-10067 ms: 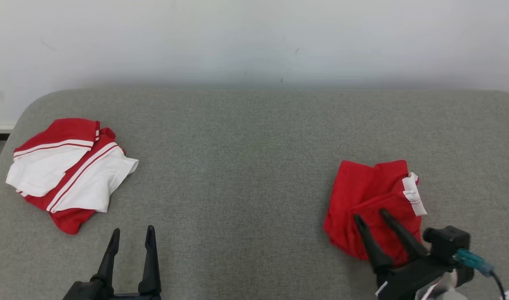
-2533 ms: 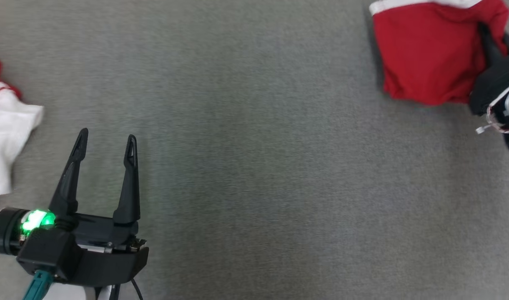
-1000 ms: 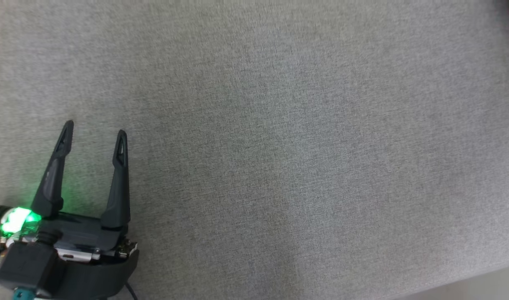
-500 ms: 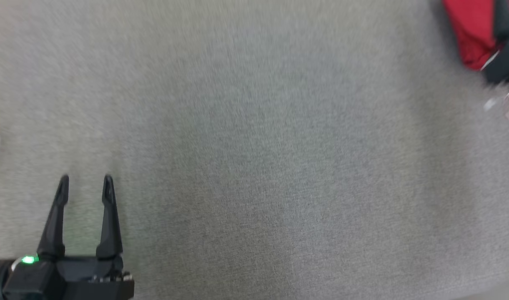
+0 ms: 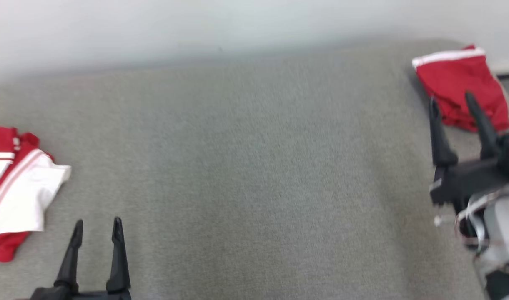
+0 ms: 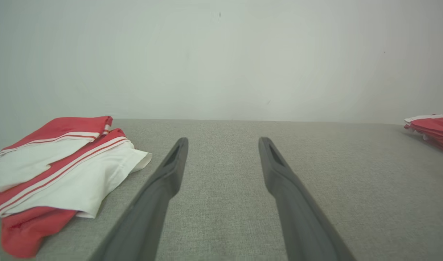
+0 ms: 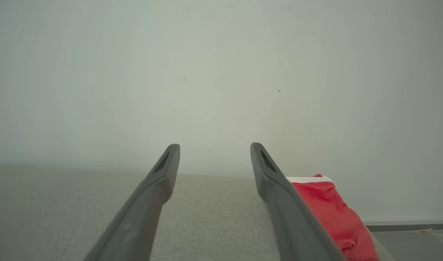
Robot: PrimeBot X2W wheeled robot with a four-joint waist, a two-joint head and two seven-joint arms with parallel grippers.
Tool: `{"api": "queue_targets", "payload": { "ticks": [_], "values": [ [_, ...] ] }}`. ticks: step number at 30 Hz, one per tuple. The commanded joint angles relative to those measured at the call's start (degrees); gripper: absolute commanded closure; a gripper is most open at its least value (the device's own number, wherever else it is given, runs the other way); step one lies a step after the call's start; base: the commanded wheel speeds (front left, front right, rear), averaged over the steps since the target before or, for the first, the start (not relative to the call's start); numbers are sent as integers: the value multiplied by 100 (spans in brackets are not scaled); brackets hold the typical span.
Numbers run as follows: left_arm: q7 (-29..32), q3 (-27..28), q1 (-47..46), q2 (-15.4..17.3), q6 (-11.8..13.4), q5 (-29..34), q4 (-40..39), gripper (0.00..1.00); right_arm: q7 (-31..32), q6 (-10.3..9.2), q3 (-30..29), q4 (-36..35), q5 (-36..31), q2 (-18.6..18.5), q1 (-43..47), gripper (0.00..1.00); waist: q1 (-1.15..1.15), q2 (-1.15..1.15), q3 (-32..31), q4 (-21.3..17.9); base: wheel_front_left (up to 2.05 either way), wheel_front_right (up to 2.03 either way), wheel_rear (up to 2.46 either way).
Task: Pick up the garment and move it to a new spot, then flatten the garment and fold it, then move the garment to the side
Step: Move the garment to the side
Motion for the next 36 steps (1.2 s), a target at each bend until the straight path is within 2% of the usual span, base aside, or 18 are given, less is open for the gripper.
{"api": "queue_targets", "payload": {
  "ticks": [1,7,16,25,36],
  "values": [
    [-17,16,107,-30,-19,9,45,0,-3,5,-45,-92,0,35,243,0,2,1,-466,251,0,0,0],
    [-17,55,290,-64,-57,41,234,0,32,5,-195,-693,-48,147,1280,0,2,1,-740,400,0,0,0],
    [-17,214,473,-97,-81,56,428,0,203,5,-538,-1455,-157,656,2613,0,2,1,-986,522,0,0,0],
    [-17,185,443,-106,-97,70,654,0,243,5,-753,-1920,-354,1042,3349,0,2,1,-1154,746,0,0,0],
    [-17,164,463,-88,-131,52,839,0,234,5,-893,-1913,-564,1264,3649,0,2,1,-1239,854,0,0,0]
  ]
}}
